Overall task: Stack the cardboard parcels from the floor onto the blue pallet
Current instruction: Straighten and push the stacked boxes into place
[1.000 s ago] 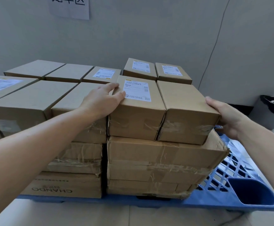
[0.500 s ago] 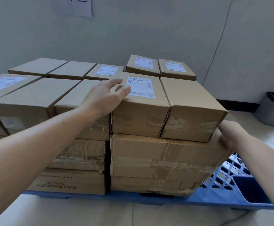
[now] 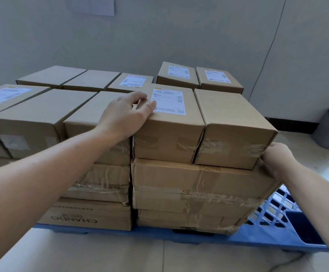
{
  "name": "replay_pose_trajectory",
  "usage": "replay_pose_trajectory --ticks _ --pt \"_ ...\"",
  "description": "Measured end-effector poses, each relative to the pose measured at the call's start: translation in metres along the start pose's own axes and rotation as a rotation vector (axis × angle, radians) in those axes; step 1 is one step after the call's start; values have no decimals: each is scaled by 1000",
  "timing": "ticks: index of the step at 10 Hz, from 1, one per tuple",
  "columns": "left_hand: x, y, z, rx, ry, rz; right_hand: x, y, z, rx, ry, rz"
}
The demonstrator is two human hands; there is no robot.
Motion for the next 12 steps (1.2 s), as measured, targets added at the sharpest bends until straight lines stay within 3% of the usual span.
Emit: replay_pose_trajectory --ticks 3,5,6,7,9,12 --pt "-8 8 0 -8 62 -41 2 -3 7 -32 -56 -151" --pt "-22 9 2 -2 51 -129 -13 6 1 -13 -29 89" --pt "-27 9 6 -21 67 -152 -30 28 1 7 -17 376" --pt "-29 8 12 -45 88 -120 -40 64 1 -115 68 415" --pt "-22 -6 32 -77 141 -144 -23 125 -38 -445 213 243" --pt "3 -28 85 -252 186 -130 34 167 -26 -513 147 119"
Point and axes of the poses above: each hand's wrist, its own z-axis towards the middle knuckle, its own x-axis out of the palm, y = z × x, the point moved 2 cm from there along z, towards the middle knuckle, and after that the axes turned 8 degrees about x, right-handed, at the moved point
